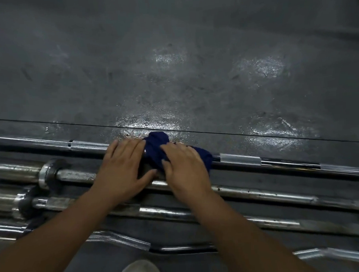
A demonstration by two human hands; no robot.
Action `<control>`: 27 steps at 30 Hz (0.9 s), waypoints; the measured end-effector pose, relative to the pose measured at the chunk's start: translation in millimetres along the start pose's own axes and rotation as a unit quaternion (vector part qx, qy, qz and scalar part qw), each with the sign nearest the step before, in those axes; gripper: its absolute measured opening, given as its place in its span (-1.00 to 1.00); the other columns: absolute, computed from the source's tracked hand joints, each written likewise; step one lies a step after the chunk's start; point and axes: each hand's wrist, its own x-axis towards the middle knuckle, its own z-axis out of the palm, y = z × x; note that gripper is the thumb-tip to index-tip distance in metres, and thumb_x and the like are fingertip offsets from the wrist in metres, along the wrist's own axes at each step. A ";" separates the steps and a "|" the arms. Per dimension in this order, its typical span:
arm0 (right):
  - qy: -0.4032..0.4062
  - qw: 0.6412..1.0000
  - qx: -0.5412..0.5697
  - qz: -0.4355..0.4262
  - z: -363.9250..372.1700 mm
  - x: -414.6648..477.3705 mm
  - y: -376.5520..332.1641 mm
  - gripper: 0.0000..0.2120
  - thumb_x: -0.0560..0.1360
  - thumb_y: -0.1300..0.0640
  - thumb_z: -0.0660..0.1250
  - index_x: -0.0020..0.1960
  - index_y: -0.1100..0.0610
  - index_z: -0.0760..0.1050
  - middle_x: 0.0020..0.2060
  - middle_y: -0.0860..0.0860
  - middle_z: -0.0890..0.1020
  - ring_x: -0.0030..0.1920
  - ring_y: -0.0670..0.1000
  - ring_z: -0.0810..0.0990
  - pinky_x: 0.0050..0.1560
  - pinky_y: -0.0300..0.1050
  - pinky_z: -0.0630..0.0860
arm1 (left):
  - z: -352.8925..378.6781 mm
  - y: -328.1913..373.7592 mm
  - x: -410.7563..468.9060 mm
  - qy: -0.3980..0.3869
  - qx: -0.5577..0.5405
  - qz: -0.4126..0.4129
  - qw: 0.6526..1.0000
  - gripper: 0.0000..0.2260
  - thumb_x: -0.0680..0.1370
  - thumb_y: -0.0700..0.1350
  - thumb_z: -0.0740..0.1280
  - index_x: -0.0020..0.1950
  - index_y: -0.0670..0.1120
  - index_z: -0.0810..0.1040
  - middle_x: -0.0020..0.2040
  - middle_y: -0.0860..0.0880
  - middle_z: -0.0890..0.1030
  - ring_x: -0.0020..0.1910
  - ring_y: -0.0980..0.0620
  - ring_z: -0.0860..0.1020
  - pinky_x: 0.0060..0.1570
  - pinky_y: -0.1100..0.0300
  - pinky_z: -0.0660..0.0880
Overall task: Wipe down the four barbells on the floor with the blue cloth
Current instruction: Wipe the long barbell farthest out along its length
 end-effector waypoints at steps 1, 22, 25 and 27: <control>-0.001 1.000 -0.017 -0.005 -7.8 -6.9 17.7 -0.64 0.53 0.09 0.28 0.33 0.02 0.46 0.24 -0.04 0.56 0.27 0.04 0.47 0.40 0.00 0.27 | -0.9 -1.7 -0.9 0.004 -0.001 0.004 1.000 -0.24 0.50 0.38 0.06 0.50 -0.13 0.32 0.44 -0.10 0.41 0.45 -0.11 0.32 0.50 -0.15 0.11; 0.099 0.978 -0.040 0.181 -35.9 -36.1 84.5 -0.61 0.46 0.12 0.17 0.23 0.08 0.57 0.05 0.09 0.59 0.02 0.16 0.54 0.11 0.05 0.45 | 0.0 6.7 -19.8 0.008 -0.037 -0.021 0.999 -0.32 0.52 0.36 0.10 0.44 -0.09 0.35 0.40 -0.08 0.43 0.43 -0.11 0.34 0.49 -0.15 0.12; 0.078 0.994 -0.032 0.070 2.1 -18.9 17.0 -0.52 0.35 0.09 0.10 0.19 0.05 0.60 0.12 0.10 0.62 0.09 0.19 0.57 0.18 0.11 0.46 | 1.4 11.9 -20.0 0.016 -0.038 -0.035 0.999 -0.34 0.49 0.33 0.13 0.39 -0.12 0.40 0.35 -0.12 0.47 0.36 -0.16 0.40 0.46 -0.18 0.17; 0.020 0.999 -0.031 0.002 22.1 -11.8 -23.3 -0.51 0.41 0.09 0.10 0.30 0.02 0.50 0.25 0.06 0.56 0.29 0.13 0.47 0.34 0.11 0.35 | 3.3 11.3 -18.7 0.026 -0.050 -0.032 0.998 -0.34 0.48 0.28 0.15 0.37 -0.18 0.43 0.34 -0.16 0.49 0.34 -0.17 0.41 0.45 -0.17 0.17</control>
